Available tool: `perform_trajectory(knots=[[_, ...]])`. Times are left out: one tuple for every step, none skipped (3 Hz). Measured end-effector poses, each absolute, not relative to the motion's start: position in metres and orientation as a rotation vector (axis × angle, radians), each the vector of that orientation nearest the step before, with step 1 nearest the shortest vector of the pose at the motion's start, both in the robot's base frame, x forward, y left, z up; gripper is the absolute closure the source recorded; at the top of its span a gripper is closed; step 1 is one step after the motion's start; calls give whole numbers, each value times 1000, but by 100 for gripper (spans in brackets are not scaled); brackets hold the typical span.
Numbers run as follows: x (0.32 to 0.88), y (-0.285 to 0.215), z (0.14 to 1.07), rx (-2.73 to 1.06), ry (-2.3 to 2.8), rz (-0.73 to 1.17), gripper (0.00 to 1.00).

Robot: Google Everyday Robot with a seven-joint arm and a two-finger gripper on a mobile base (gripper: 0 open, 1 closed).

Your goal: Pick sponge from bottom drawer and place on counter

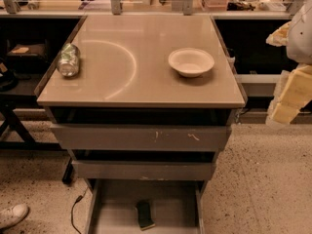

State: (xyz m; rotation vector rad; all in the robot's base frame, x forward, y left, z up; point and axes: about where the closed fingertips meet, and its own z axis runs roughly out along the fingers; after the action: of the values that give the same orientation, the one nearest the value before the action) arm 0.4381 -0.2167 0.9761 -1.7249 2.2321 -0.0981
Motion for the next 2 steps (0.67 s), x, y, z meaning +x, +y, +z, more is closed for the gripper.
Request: perform_trajectory(knots=[[438,-217,976,-1725,2232,-98,0],[430,-204,958,-1735,2210,-26,0]])
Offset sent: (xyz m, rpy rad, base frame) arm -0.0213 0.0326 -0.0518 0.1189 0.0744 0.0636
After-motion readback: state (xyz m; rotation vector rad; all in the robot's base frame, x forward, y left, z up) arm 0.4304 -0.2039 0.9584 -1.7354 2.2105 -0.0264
